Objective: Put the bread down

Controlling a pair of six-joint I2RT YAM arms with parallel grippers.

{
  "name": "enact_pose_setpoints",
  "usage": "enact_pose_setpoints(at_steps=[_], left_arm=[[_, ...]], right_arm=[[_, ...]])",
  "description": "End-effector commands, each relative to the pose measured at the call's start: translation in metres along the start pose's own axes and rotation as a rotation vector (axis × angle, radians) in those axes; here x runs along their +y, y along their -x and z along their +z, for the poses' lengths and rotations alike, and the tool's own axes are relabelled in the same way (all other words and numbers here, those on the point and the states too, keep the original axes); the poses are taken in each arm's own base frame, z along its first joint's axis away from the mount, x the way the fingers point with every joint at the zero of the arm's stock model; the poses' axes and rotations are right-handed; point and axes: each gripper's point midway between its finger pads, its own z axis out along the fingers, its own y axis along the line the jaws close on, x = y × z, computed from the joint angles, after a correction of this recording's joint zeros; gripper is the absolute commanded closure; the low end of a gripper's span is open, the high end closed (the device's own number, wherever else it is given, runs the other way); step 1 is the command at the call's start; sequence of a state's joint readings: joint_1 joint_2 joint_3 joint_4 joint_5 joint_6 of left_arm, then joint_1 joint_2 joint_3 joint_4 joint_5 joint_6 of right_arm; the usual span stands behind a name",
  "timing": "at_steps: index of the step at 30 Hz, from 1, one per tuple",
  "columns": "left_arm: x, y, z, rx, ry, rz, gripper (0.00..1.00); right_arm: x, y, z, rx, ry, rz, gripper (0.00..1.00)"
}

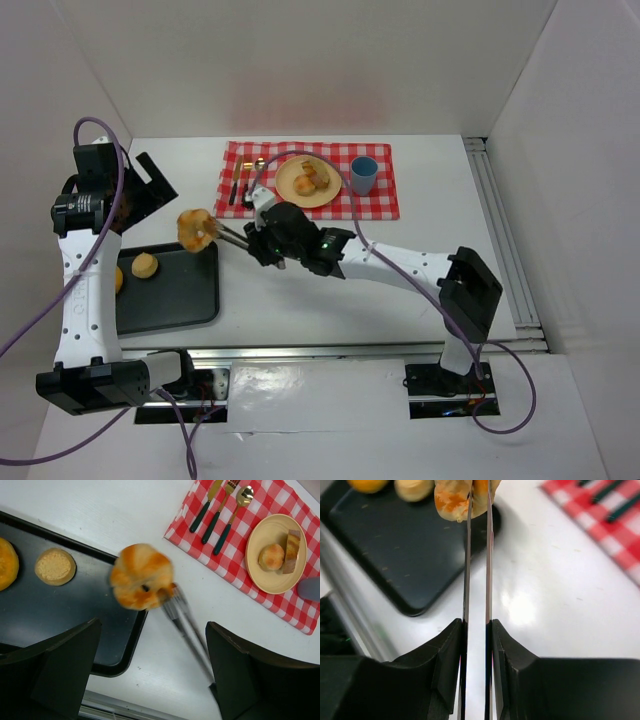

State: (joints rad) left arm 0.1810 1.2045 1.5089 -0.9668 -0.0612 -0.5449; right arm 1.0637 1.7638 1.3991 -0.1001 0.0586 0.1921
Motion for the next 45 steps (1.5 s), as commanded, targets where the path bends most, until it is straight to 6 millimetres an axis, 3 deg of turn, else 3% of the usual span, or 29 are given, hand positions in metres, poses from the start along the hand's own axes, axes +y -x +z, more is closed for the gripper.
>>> enact_pose_setpoints(at_steps=[1, 8, 12, 14, 18, 28, 34, 45], left_arm=[[0.003, 0.007, -0.006, -0.037, 0.006, 0.024, 0.01], [0.001, 0.006, -0.006, -0.033, -0.002, 0.024, 0.01], [0.003, 0.004, -0.004, -0.025, 0.002, 0.024, 0.01], [0.003, 0.004, -0.004, -0.025, 0.002, 0.024, 0.01], [0.001, 0.003, -0.005, -0.021, -0.006, 0.024, 0.01], [-0.004, -0.003, -0.001, 0.005, -0.040, 0.016, 0.01], [-0.003, -0.005, 0.004, 0.007, -0.039, 0.016, 0.01], [0.000, -0.008, 0.008, 0.012, -0.026, 0.025, 0.01]], right_arm=[[-0.037, 0.065, -0.039, -0.188, -0.110, 0.046, 0.86], [-0.132, 0.062, -0.066, -0.195, -0.364, 0.149, 0.86], [-0.169, 0.051, -0.075, -0.161, -0.495, 0.188, 0.86], [-0.187, 0.056, -0.083, -0.178, -0.544, 0.216, 0.86], [-0.211, 0.041, -0.077, -0.137, -0.594, 0.253, 0.86], [-0.231, 0.023, -0.061, -0.118, -0.600, 0.271, 0.84], [-0.233, 0.015, -0.055, -0.094, -0.604, 0.262, 0.69], [-0.223, 0.018, -0.044, -0.098, -0.563, 0.246, 0.54]])
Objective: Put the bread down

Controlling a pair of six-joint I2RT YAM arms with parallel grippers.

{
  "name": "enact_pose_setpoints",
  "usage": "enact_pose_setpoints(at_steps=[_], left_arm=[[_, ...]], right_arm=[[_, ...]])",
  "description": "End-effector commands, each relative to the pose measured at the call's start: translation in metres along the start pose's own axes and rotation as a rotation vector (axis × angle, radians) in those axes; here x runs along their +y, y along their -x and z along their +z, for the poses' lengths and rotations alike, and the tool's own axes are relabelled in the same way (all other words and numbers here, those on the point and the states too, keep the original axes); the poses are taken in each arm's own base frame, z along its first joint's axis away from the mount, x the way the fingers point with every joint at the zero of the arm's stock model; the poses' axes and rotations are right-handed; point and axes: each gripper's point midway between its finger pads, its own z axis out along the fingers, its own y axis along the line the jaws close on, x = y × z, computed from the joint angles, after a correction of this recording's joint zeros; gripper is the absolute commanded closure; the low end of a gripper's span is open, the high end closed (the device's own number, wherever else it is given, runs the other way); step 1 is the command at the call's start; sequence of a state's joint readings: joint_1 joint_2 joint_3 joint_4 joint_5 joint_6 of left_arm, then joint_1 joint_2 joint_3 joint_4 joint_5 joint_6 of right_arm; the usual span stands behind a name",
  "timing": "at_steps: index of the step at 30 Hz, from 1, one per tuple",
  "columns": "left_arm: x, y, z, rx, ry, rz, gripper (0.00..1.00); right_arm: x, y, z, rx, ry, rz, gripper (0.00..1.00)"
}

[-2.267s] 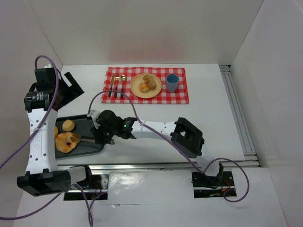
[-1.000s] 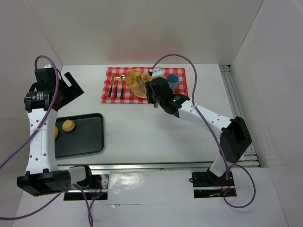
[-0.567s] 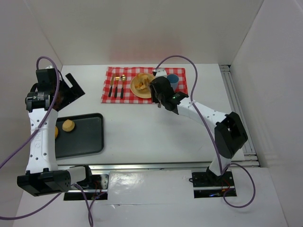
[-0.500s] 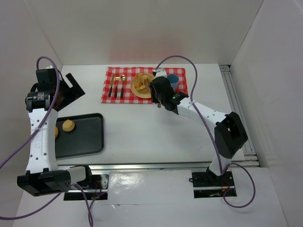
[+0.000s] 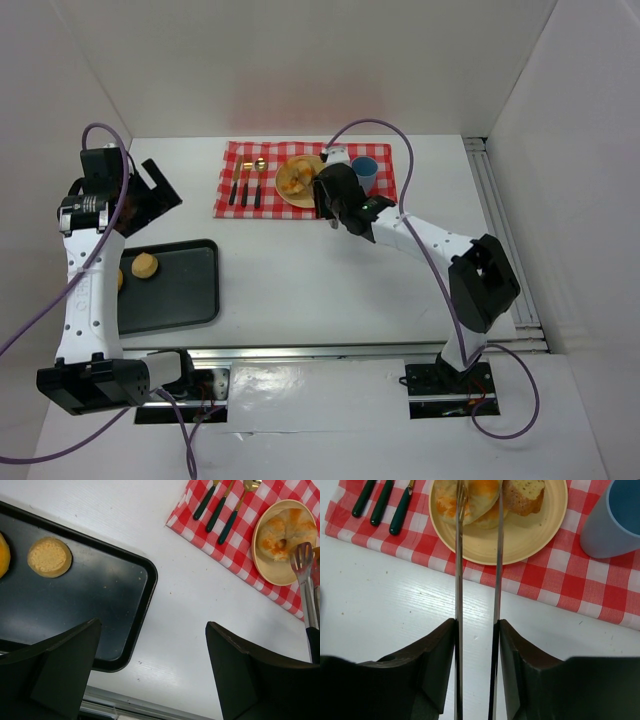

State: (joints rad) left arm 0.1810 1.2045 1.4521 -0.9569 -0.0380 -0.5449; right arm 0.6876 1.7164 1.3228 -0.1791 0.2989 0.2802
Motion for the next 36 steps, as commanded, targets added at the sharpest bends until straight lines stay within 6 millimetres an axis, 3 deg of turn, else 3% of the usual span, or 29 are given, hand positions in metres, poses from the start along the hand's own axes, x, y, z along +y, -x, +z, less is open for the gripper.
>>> enact_pose_setpoints(at_steps=[1, 8, 11, 18, 21, 29, 34, 36], left_arm=[[-0.003, 0.008, -0.003, -0.041, -0.026, 0.025, 0.01], [0.001, 0.007, -0.001, -0.039, -0.008, 0.034, 0.01], [0.001, 0.007, -0.001, -0.039, -0.008, 0.034, 0.01], [0.005, 0.009, -0.001, -0.049, 0.011, 0.042, 0.01], [0.005, 0.009, -0.001, -0.049, 0.011, 0.042, 0.01], [0.009, 0.005, 0.001, -0.037, 0.029, 0.043, 0.01], [0.011, 0.006, 0.001, -0.039, 0.035, 0.036, 0.01], [0.011, 0.006, 0.001, -0.040, 0.035, 0.027, 0.01]], right_arm=[[0.013, 0.022, 0.001, -0.074, 0.030, 0.017, 0.53], [0.018, 0.048, -0.023, -0.135, 0.036, 0.019, 0.46], [0.019, 0.070, -0.043, -0.196, 0.040, 0.037, 0.46], [0.018, 0.087, -0.078, -0.251, 0.054, 0.043, 0.46], [0.019, 0.067, -0.088, -0.209, 0.062, 0.017, 0.46], [0.001, -0.041, -0.115, -0.032, 0.064, -0.038, 0.46], [0.029, -0.086, -0.127, 0.032, 0.187, -0.028, 0.46], [0.038, -0.098, -0.121, 0.040, 0.204, -0.030, 0.46]])
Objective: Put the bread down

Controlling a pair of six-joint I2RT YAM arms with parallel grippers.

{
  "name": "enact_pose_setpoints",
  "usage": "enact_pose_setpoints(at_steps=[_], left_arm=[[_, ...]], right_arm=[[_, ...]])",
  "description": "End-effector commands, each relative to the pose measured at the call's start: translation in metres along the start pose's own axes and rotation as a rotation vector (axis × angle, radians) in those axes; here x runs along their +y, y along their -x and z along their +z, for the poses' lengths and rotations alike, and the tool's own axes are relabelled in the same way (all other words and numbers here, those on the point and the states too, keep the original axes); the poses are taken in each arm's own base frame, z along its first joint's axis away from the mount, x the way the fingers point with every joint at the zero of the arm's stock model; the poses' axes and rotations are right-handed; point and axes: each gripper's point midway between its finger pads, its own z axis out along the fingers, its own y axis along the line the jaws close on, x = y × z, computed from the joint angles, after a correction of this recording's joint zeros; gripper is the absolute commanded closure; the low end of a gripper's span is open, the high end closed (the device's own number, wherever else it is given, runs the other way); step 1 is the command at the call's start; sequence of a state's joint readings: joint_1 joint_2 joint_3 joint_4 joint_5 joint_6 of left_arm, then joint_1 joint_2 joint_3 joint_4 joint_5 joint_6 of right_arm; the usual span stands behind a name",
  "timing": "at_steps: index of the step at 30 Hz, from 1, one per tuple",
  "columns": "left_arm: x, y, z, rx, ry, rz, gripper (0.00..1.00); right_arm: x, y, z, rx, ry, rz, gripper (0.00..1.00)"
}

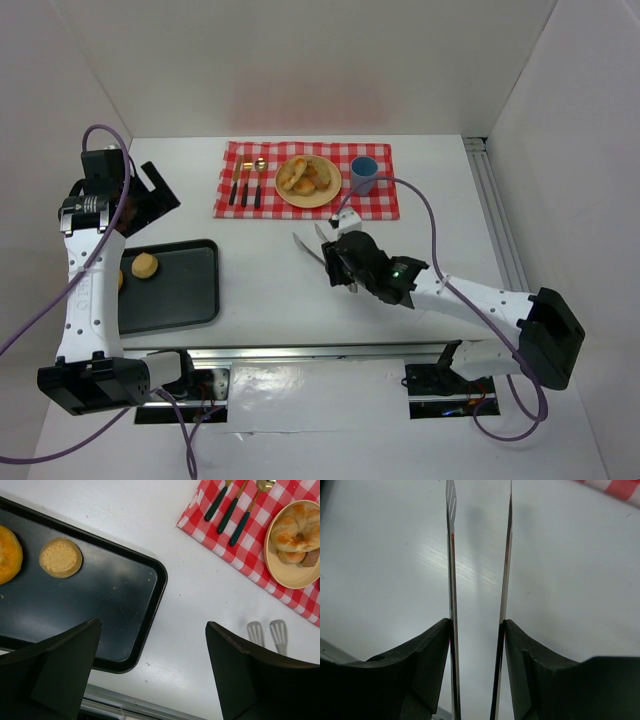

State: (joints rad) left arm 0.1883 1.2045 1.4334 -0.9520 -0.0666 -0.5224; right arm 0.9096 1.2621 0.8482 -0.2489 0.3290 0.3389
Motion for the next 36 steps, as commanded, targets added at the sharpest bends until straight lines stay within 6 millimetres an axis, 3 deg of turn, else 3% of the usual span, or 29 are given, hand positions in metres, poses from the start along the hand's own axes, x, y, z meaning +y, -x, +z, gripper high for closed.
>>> enact_pose_setpoints(at_steps=[1, 3, 7, 10, 11, 12, 15, 16, 17, 18, 19, 20, 25, 29, 36], left_arm=[[0.000, 0.006, -0.004, -0.033, -0.009, 0.009, 0.01], [-0.002, 0.005, -0.004, -0.029, -0.019, 0.009, 0.01], [-0.002, 0.005, -0.004, -0.029, -0.019, 0.009, 0.01], [0.001, 0.003, -0.002, -0.024, -0.007, 0.009, 0.01], [0.001, 0.003, -0.002, -0.024, -0.007, 0.009, 0.01], [0.001, 0.003, -0.002, -0.024, -0.007, 0.009, 0.01], [0.001, 0.003, -0.002, -0.024, -0.007, 0.009, 0.01], [0.000, 0.003, -0.002, -0.020, -0.015, 0.009, 0.01], [0.000, 0.003, -0.002, -0.020, -0.015, 0.009, 0.01], [-0.002, 0.005, -0.004, -0.029, -0.019, 0.009, 0.01], [-0.002, 0.005, -0.004, -0.029, -0.019, 0.009, 0.01], [-0.002, 0.005, -0.004, -0.029, -0.019, 0.009, 0.01], [0.000, 0.013, -0.005, -0.051, -0.001, 0.008, 0.01], [-0.007, 0.019, -0.007, -0.060, -0.028, 0.008, 0.01], [-0.009, 0.017, -0.004, -0.046, -0.036, 0.009, 0.01]], right_arm=[[0.032, 0.006, 0.000, -0.058, 0.098, 0.048, 0.46], [0.047, -0.003, 0.011, -0.059, 0.135, 0.046, 0.46], [0.058, -0.028, 0.031, -0.006, 0.144, 0.025, 0.46], [0.061, -0.040, 0.039, 0.024, 0.138, 0.018, 0.35], [0.059, -0.038, 0.039, 0.026, 0.125, 0.016, 0.28], [0.057, -0.037, 0.038, 0.028, 0.110, 0.013, 0.14], [0.041, -0.027, 0.032, 0.051, 0.000, -0.002, 0.06], [0.040, -0.008, 0.024, 0.017, -0.024, 0.025, 0.02], [0.017, -0.006, 0.016, 0.017, -0.139, 0.014, 0.01], [0.008, 0.001, 0.009, -0.002, -0.195, 0.050, 0.01], [-0.003, 0.021, -0.001, -0.040, -0.246, 0.085, 0.01], [-0.021, 0.019, -0.007, -0.014, -0.322, 0.081, 0.01], [-0.100, 0.046, -0.033, -0.023, -0.598, 0.176, 0.01], [-0.133, 0.047, -0.042, -0.032, -0.634, 0.239, 0.01], [-0.149, 0.027, -0.037, -0.019, -0.593, 0.318, 0.01]])
